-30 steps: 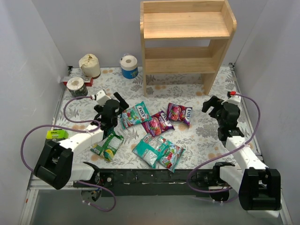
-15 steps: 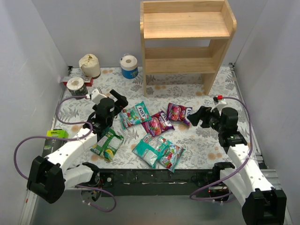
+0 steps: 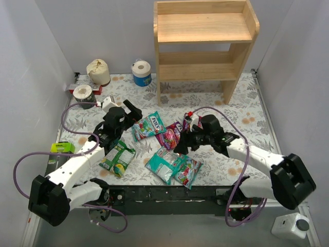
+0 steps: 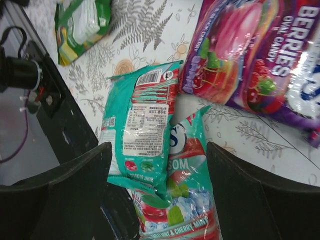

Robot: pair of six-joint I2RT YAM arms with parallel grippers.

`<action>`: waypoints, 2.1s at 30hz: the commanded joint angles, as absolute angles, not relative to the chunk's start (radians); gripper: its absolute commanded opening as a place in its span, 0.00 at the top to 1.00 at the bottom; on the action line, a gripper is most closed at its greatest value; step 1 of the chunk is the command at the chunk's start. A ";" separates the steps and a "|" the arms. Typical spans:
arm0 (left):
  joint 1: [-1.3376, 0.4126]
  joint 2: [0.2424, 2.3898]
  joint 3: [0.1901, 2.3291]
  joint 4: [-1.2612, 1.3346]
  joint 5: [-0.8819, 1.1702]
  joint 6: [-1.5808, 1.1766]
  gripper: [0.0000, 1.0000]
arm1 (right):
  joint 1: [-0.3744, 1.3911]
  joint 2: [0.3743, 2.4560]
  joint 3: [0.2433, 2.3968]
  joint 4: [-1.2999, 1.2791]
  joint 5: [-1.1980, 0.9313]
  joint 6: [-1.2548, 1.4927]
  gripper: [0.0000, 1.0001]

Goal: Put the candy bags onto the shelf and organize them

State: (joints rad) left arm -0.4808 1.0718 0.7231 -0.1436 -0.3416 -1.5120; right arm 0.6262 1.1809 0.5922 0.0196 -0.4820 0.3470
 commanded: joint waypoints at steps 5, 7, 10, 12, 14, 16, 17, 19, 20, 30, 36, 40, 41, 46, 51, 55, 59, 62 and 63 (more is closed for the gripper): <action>-0.485 1.008 0.769 -0.213 -0.304 -1.460 0.02 | 0.716 1.420 0.811 0.065 -0.570 0.288 0.17; -0.485 1.002 0.767 -0.219 -0.311 -1.453 0.02 | 0.736 1.505 0.868 0.010 -0.577 0.287 0.18; -0.485 0.979 0.753 -0.219 -0.322 -1.457 0.02 | 0.761 1.578 0.894 -0.050 -0.555 0.265 0.19; -0.485 0.968 0.741 -0.213 -0.333 -1.463 0.02 | 0.772 1.607 0.894 -0.058 -0.569 0.262 0.19; -0.485 0.965 0.736 -0.206 -0.333 -1.463 0.02 | 0.782 1.620 0.894 -0.078 -0.569 0.253 0.20; -0.485 0.976 0.741 -0.206 -0.331 -1.462 0.02 | 0.787 1.634 0.896 -0.098 -0.557 0.244 0.20; -0.483 0.980 0.744 -0.206 -0.331 -1.462 0.02 | 0.790 1.637 0.890 -0.112 -0.557 0.239 0.19; -0.485 0.991 0.745 -0.209 -0.327 -1.463 0.02 | 0.796 1.634 0.879 -0.114 -0.566 0.232 0.19; -0.485 0.992 0.742 -0.210 -0.327 -1.465 0.02 | 0.802 1.634 0.873 -0.112 -0.581 0.232 0.20; -0.485 0.997 0.744 -0.209 -0.330 -1.468 0.02 | 0.844 1.704 0.848 -0.083 -0.632 0.230 0.37; -0.485 0.977 0.775 -0.239 -0.328 -1.459 0.02 | 0.848 1.735 0.874 -0.086 -0.554 0.252 0.74; -0.485 0.966 0.804 -0.268 -0.333 -1.454 0.02 | 0.848 1.746 0.877 -0.074 -0.537 0.267 0.99; -0.483 0.965 0.811 -0.275 -0.333 -1.454 0.02 | 0.848 1.738 0.876 -0.063 -0.534 0.273 0.99; -0.483 0.969 0.905 -0.382 -0.311 -1.428 0.02 | 0.847 1.651 0.870 -0.012 -0.526 0.316 0.99; -0.483 0.943 1.000 -0.460 -0.331 -1.347 0.02 | 0.816 1.474 0.940 0.060 -0.528 0.383 0.99; -0.483 0.907 0.989 -0.449 -0.399 -1.315 0.02 | 0.711 1.384 1.043 0.090 -0.557 0.437 0.99; -0.485 0.893 0.970 -0.446 -0.420 -1.318 0.02 | 0.557 1.342 1.165 0.126 -0.633 0.482 0.99; -0.485 0.887 0.947 -0.436 -0.434 -1.318 0.02 | 0.496 1.359 1.306 0.089 -0.655 0.479 0.99; -0.485 0.887 0.943 -0.436 -0.439 -1.318 0.02 | 0.483 1.361 1.333 0.084 -0.655 0.479 0.99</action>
